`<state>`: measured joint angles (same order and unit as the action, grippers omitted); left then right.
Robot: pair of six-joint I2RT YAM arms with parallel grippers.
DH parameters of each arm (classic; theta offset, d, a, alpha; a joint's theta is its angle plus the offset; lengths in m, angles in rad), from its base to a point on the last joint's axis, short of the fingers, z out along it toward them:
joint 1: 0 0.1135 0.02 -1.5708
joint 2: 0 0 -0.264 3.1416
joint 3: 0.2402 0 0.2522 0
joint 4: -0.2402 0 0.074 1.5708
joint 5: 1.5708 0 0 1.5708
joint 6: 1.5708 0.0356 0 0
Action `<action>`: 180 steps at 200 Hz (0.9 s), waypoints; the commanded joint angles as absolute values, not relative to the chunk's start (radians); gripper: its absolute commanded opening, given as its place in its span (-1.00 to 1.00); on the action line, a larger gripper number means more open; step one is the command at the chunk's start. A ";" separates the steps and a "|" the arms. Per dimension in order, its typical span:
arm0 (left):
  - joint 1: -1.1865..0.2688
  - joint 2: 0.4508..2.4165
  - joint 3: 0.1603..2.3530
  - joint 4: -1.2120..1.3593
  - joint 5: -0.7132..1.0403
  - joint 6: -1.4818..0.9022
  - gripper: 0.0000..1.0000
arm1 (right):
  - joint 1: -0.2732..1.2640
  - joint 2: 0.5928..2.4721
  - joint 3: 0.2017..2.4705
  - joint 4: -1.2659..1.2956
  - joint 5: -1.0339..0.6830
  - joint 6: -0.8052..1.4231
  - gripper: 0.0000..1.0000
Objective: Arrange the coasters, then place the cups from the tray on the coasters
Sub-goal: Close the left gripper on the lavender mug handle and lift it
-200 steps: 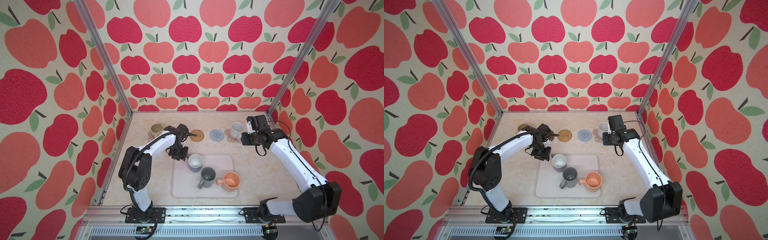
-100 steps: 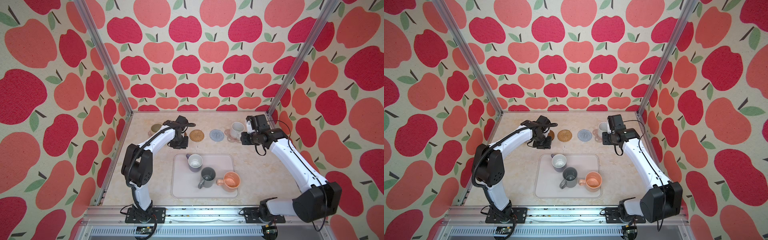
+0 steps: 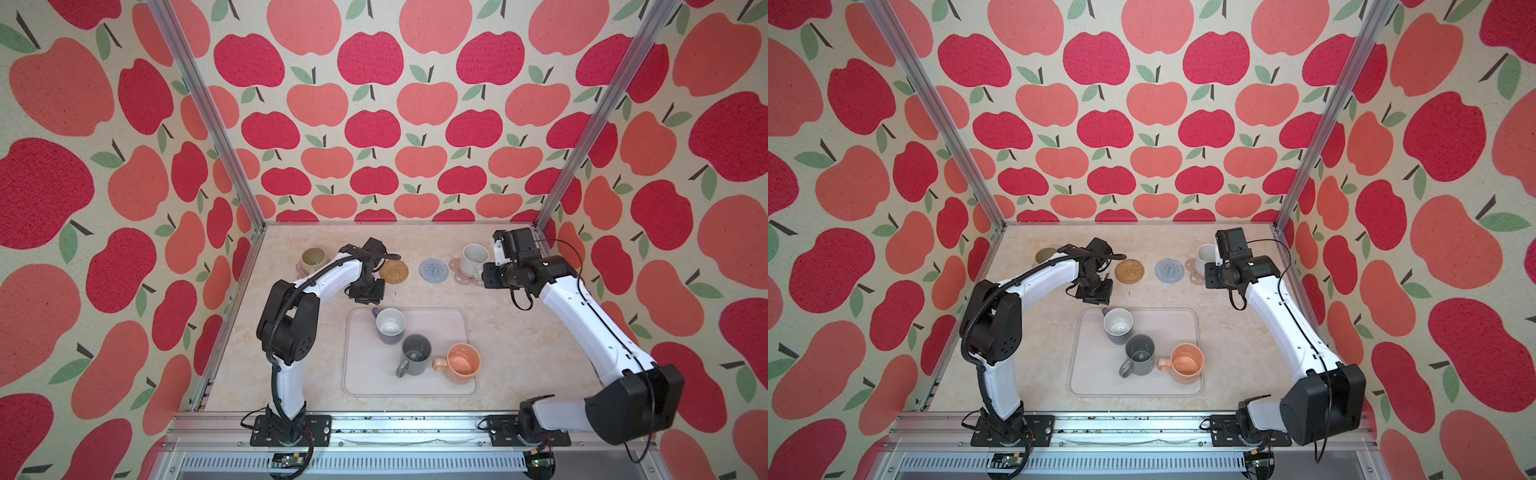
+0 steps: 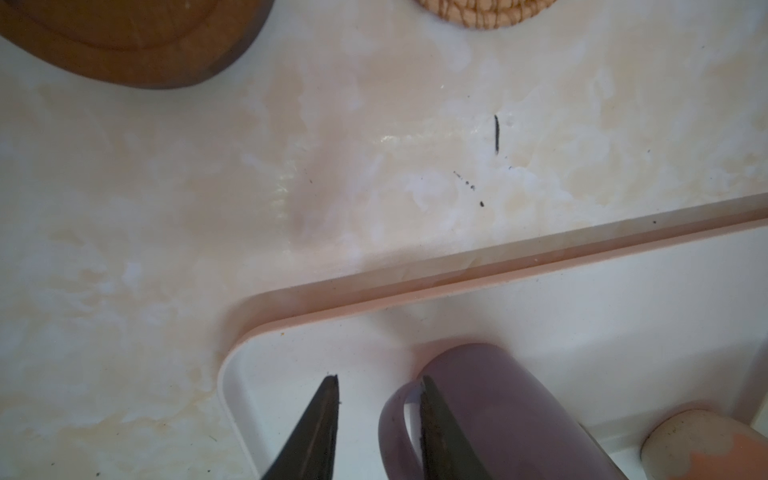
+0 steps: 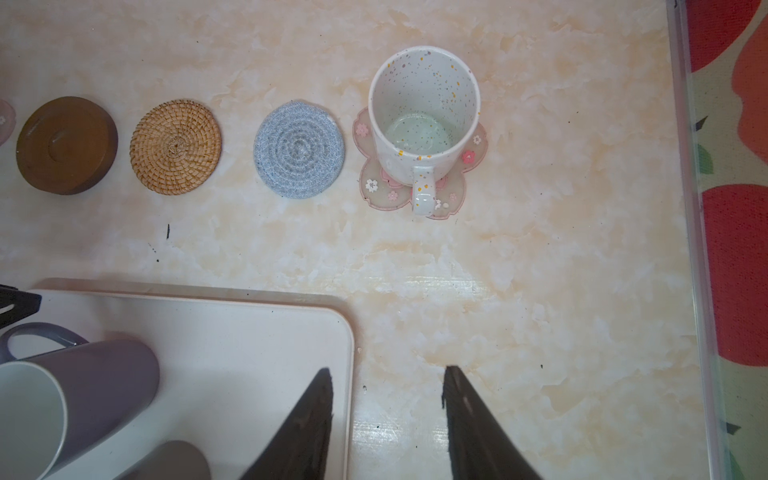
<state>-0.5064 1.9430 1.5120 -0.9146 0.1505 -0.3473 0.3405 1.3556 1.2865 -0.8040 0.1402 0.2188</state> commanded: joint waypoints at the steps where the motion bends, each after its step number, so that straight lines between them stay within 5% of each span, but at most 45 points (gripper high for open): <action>1: -0.505 1.904 1.464 -0.929 0.151 -0.353 -0.30 | 0.345 1.364 1.314 -0.816 0.144 0.222 -0.07; 180: -0.572 1.698 1.209 -1.001 0.223 -0.303 -0.29 | 0.354 1.368 1.282 -0.781 0.107 0.249 -0.08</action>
